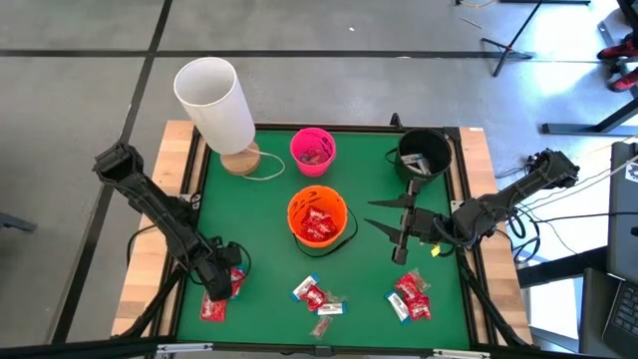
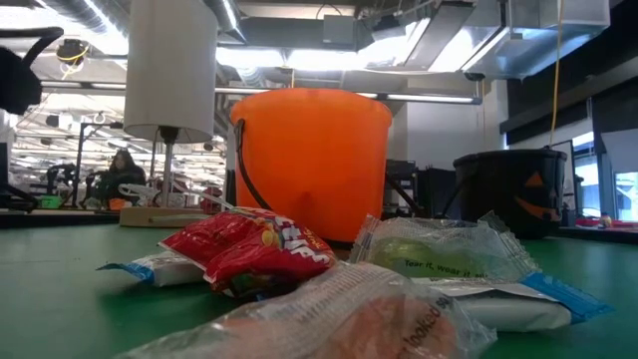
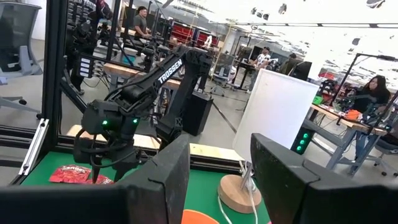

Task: Sort candy
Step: Put the red candy into the orange bucket

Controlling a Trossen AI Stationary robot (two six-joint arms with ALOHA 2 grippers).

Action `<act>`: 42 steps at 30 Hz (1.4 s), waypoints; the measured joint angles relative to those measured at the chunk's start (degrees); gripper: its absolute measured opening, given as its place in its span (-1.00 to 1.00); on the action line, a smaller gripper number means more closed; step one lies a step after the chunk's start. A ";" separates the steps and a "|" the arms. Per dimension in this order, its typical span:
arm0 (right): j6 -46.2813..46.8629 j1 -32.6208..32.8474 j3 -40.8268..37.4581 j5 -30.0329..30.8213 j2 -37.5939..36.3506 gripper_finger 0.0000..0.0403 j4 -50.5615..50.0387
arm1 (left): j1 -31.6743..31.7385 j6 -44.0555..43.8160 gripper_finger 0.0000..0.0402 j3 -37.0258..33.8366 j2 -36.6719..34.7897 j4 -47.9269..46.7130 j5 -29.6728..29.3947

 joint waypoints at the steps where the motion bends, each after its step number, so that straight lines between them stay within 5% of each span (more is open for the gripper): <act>1: 0.08 0.00 0.00 -0.01 0.00 -0.18 0.00 | 0.00 -0.18 0.24 0.03 0.78 0.19 0.11; 11: 0.18 0.00 0.00 -0.03 0.00 -0.18 0.00 | 0.02 -0.20 0.13 0.22 2.90 0.27 0.91; 24: 0.35 0.00 0.02 -0.07 0.17 -0.18 -0.07 | 0.03 1.39 -0.96 2.90 2.80 -3.70 -0.88; 36: 0.35 0.00 0.02 -0.48 0.17 -0.18 0.35 | -0.02 5.44 -1.00 24.95 0.56 -31.91 -12.56; 42: 0.35 0.00 0.02 -0.48 0.17 -0.18 0.35 | 0.57 9.07 -1.00 33.25 0.50 -35.56 -18.91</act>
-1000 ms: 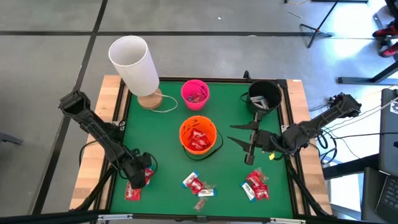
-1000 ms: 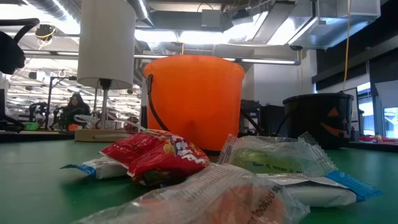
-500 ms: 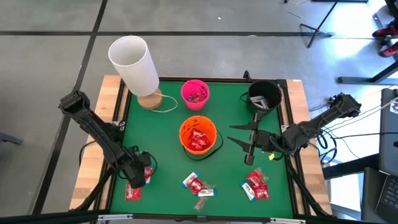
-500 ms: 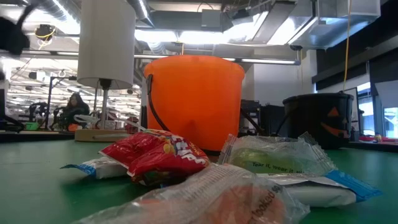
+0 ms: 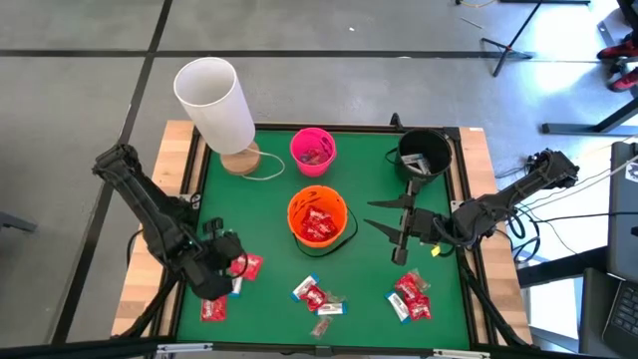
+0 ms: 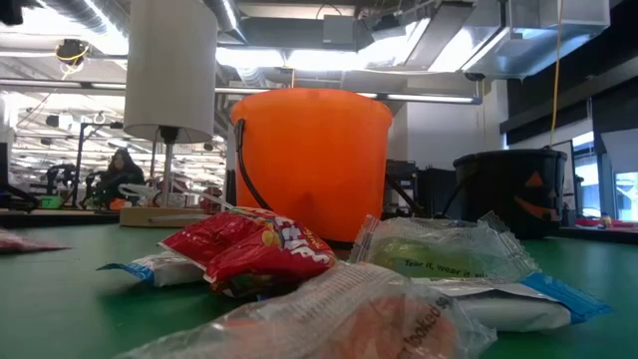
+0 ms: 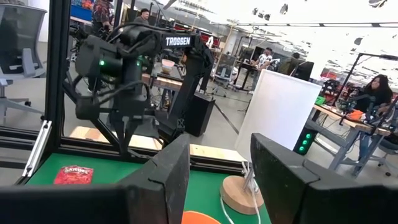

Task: Sort candy
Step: Put the red candy into the orange bucket

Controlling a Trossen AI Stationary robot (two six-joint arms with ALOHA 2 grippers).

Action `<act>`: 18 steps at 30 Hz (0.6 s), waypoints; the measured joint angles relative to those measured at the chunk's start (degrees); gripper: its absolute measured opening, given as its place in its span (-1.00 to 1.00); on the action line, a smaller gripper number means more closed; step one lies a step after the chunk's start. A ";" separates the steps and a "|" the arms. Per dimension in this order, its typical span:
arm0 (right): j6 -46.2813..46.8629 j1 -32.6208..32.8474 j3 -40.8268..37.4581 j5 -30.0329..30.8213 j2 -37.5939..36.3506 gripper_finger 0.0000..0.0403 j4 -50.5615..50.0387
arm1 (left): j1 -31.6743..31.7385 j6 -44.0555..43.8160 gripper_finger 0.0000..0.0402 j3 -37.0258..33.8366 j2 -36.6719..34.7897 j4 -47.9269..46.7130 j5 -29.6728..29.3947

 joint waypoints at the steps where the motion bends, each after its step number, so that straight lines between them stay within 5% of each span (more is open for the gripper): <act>1: 0.00 0.00 0.00 0.00 0.00 -0.18 0.00 | 0.25 0.05 -1.00 0.17 0.00 0.02 0.07; 7: 0.00 0.00 0.00 0.00 0.00 -0.18 -0.01 | 2.49 2.01 -0.89 -5.53 0.02 7.33 3.68; 13: 0.00 0.00 0.00 0.00 0.00 -0.18 -0.02 | 6.99 9.79 -0.39 -16.66 1.70 24.95 11.56; 18: 0.00 0.00 0.00 0.00 0.00 -0.18 -0.07 | 9.35 15.68 0.02 -19.78 4.94 28.02 13.11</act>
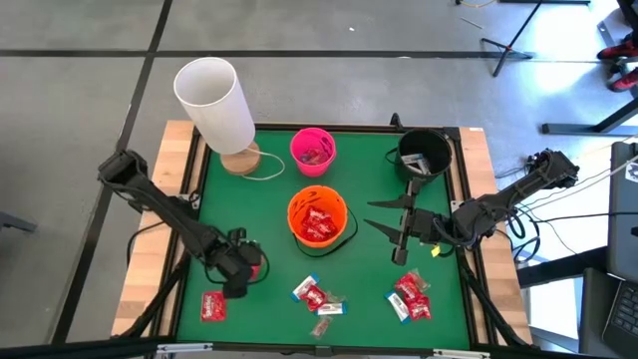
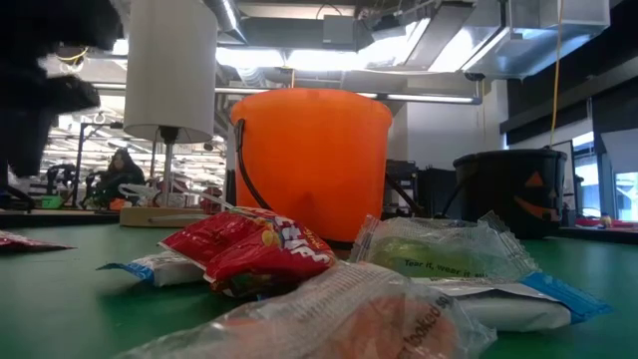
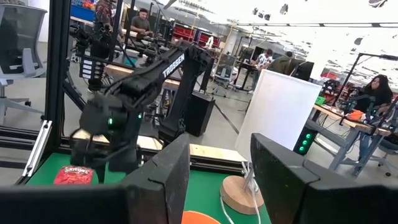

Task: Sort candy
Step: Put the red candy into the orange bucket

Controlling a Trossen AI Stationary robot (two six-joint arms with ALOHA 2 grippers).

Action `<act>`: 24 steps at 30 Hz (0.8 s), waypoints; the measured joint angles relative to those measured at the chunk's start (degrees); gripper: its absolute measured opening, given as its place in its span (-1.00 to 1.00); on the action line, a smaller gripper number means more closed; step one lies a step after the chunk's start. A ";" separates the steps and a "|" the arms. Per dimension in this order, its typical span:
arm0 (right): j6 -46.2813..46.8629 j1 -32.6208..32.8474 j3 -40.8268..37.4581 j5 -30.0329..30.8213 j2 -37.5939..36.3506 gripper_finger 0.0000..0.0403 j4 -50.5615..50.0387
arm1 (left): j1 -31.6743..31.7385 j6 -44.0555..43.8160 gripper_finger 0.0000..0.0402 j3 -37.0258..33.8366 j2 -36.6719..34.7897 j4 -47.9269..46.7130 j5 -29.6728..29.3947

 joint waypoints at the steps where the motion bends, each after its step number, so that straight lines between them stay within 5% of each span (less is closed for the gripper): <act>1: 0.00 0.00 0.00 0.00 0.00 -0.18 0.00 | 0.43 1.07 0.09 -0.16 0.86 -0.15 0.32; 7: 0.59 0.00 0.00 0.00 0.00 -0.18 -0.41 | 2.73 6.40 0.36 -0.16 8.19 0.74 5.25; 15: 1.09 0.00 0.00 0.02 0.00 -0.18 -1.40 | 4.02 8.57 0.41 0.18 13.38 1.19 6.45; 19: 1.09 0.00 0.00 0.01 0.00 -0.18 -1.46 | 4.05 8.74 0.25 0.17 13.42 1.79 6.33; 24: 1.07 0.00 0.00 0.01 0.00 -0.18 -1.51 | 4.05 8.53 -0.21 0.74 13.45 1.27 6.09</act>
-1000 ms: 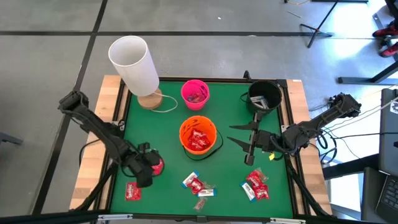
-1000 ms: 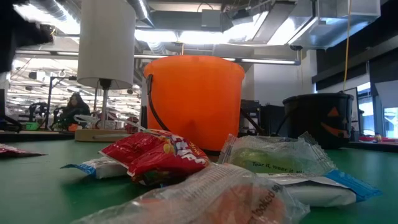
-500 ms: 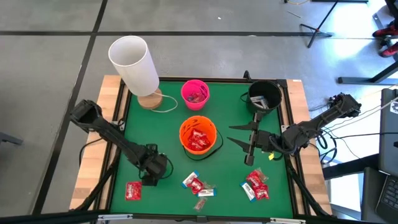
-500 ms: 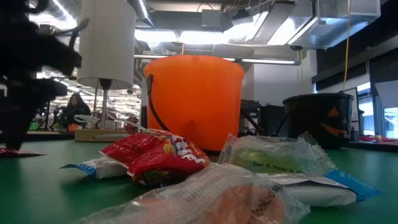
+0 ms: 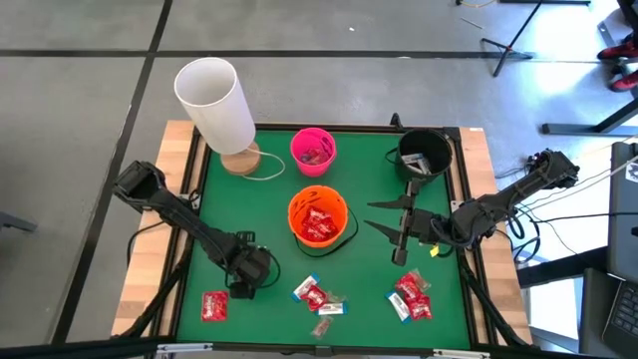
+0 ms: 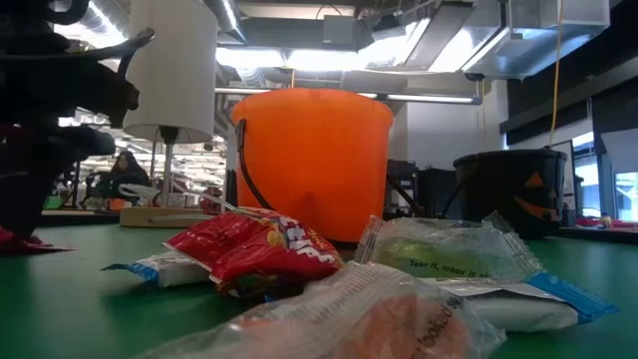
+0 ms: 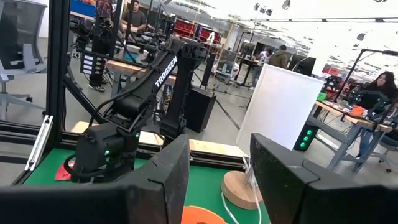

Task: Sort candy
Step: Put the red candy into the orange bucket

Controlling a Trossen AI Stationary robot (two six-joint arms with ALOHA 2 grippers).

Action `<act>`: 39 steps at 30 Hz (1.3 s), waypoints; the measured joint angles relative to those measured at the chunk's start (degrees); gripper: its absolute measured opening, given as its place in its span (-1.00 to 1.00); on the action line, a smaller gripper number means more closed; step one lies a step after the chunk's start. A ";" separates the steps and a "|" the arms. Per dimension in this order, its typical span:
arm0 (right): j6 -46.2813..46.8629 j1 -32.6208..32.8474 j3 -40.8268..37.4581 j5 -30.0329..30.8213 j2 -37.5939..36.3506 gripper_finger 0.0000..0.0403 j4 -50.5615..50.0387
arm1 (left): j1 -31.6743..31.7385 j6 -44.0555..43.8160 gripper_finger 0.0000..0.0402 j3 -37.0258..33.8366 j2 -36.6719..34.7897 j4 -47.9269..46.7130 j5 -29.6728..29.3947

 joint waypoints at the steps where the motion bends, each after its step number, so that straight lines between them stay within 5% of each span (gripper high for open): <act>1: 0.00 0.00 0.00 0.01 0.00 -0.18 0.00 | 0.00 -0.02 -0.30 0.47 0.03 -0.47 -0.32; 7: 0.00 0.00 0.00 0.00 0.00 -0.18 0.02 | 0.54 0.14 -0.70 3.21 -2.11 -1.91 -4.21; 18: 0.00 0.00 0.00 0.01 0.00 -0.18 -0.01 | 1.03 3.14 -0.80 11.51 -11.86 -10.24 -15.49; 27: -0.02 0.00 0.00 0.01 0.00 -0.18 0.21 | 5.77 17.23 -0.80 19.69 -14.84 -7.29 -26.78; 34: -0.02 0.00 0.00 0.01 0.00 -0.18 0.26 | 14.69 34.46 -0.80 21.55 -14.89 7.61 -22.11; 39: -0.02 0.00 0.00 0.01 0.00 -0.18 0.24 | 21.93 37.56 -0.80 21.55 -14.60 12.12 -14.15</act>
